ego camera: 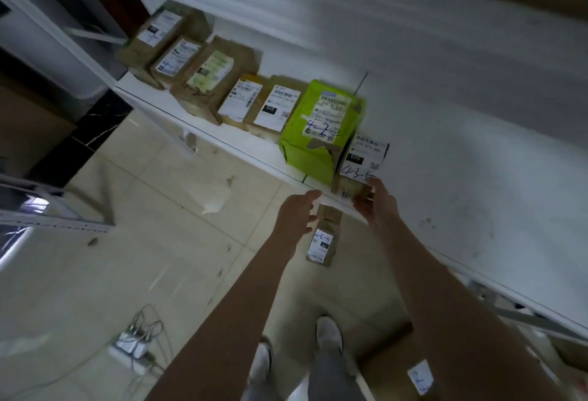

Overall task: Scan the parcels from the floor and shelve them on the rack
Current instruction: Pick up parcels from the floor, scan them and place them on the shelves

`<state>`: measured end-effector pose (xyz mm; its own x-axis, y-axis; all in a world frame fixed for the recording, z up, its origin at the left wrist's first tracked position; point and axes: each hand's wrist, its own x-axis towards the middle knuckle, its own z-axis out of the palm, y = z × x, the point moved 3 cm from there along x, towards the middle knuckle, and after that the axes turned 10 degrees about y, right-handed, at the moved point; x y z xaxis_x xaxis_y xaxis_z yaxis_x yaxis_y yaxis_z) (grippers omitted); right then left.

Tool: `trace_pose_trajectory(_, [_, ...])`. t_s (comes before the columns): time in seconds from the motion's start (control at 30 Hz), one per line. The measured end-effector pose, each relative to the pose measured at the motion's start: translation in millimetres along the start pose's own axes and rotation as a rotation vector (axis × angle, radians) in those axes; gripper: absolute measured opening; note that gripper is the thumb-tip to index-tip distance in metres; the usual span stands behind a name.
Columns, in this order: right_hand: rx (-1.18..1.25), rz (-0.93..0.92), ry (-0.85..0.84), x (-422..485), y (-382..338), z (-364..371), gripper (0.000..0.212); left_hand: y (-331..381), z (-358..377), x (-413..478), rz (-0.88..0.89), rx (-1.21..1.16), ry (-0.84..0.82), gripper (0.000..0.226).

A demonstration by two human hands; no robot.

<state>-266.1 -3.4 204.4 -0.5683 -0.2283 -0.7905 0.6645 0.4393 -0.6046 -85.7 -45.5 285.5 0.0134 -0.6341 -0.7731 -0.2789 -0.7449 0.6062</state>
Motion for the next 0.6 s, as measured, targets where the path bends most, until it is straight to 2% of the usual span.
trace_pose_trajectory(0.07, [-0.007, -0.012, 0.036, 7, 5, 4, 0.026, -11, -1, 8, 0.000, 0.027, -0.001, 0.030])
trace_pose_trajectory(0.17, [-0.004, -0.044, 0.068, 11, 11, 7, 0.026, -23, 1, 15, 0.011, 0.051, -0.033, 0.026])
trace_pose_trajectory(0.3, [0.151, -0.093, 0.025, 0, 24, 5, 0.013, -36, 7, 23, 0.072, 0.124, -0.032, 0.037])
trace_pose_trajectory(0.43, [0.234, -0.129, 0.050, -23, 48, -29, 0.050, -52, 18, 14, 0.116, 0.250, -0.075, 0.020])
trace_pose_trajectory(0.6, [0.338, -0.128, 0.237, -43, 93, -105, 0.047, -77, 38, -10, 0.194, 0.405, -0.193, 0.026])
